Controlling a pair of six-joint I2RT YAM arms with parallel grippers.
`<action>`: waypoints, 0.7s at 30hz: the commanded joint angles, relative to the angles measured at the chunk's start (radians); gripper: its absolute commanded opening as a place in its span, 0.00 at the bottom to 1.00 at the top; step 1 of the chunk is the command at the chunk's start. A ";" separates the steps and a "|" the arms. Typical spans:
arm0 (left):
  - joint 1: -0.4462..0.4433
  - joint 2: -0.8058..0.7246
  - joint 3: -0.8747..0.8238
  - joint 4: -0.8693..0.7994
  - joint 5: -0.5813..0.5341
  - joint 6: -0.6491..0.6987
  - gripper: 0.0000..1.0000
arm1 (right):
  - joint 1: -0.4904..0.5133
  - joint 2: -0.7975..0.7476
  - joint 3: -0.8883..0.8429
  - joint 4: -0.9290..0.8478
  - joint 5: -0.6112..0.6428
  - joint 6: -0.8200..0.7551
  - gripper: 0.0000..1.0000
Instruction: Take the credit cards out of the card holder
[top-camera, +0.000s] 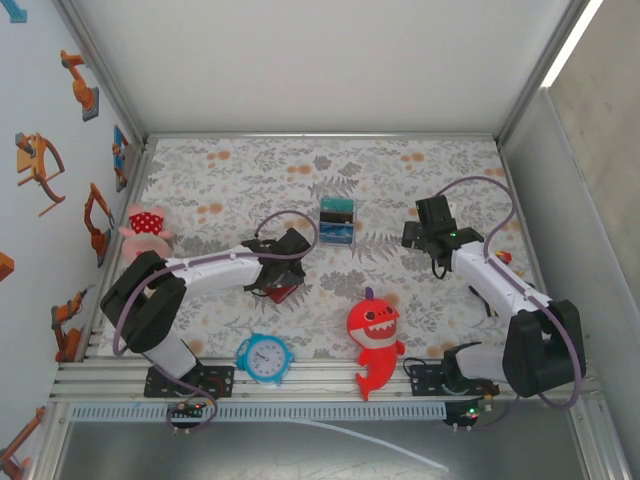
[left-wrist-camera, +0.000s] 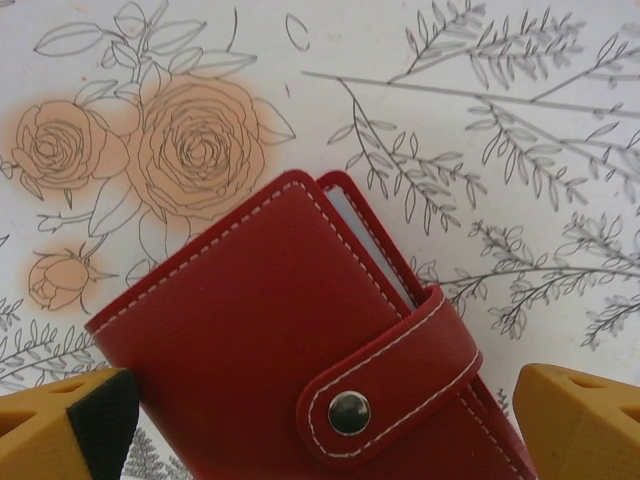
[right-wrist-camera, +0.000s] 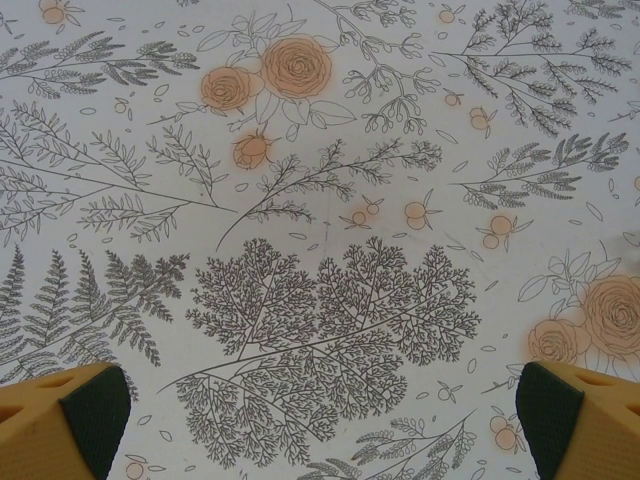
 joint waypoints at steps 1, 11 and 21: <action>-0.019 0.022 0.036 -0.148 -0.042 -0.011 0.97 | 0.008 -0.019 -0.013 0.022 -0.007 -0.006 0.99; -0.034 -0.019 0.035 -0.216 -0.004 0.116 0.97 | 0.009 -0.007 0.014 -0.002 -0.005 -0.015 1.00; -0.017 -0.083 -0.040 -0.057 0.115 0.238 0.97 | 0.011 -0.037 0.020 -0.022 0.004 -0.006 1.00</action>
